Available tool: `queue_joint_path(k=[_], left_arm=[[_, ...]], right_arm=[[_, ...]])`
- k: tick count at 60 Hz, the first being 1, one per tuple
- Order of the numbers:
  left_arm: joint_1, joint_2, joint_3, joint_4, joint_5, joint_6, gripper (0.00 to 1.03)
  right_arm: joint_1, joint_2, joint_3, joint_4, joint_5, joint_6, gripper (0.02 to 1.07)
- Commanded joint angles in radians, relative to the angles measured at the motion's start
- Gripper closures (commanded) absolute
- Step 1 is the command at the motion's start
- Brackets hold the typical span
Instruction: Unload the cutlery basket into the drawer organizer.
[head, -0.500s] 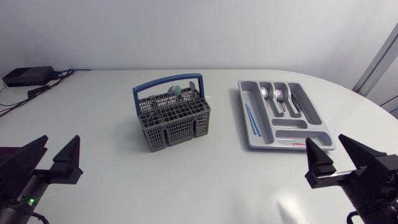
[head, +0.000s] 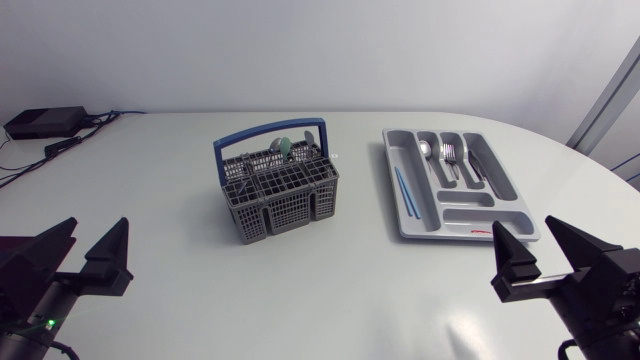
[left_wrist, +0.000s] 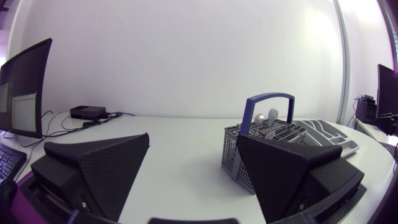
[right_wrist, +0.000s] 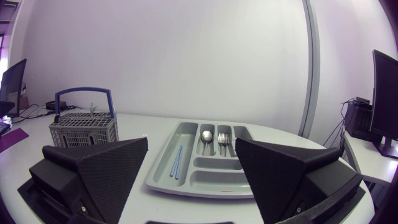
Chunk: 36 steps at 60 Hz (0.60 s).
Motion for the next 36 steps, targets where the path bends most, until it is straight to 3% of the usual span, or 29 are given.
queue_joint_path(k=[1, 16, 36], left_arm=[[0.001, -0.009, 0.023, 0.002, -0.003, 0.01, 0.04], [-0.033, 0.083, 0.169, -0.065, -0.001, 0.007, 0.04], [-0.087, 0.479, 0.408, -0.128, -0.004, 0.001, 0.08]], right_arm=[[0.007, -0.007, 0.009, 0.0, 0.004, 0.022, 0.06], [0.007, 0.036, 0.073, -0.001, 0.004, 0.014, 0.06], [0.01, 0.298, 0.208, 0.034, 0.003, 0.011, 0.06]])
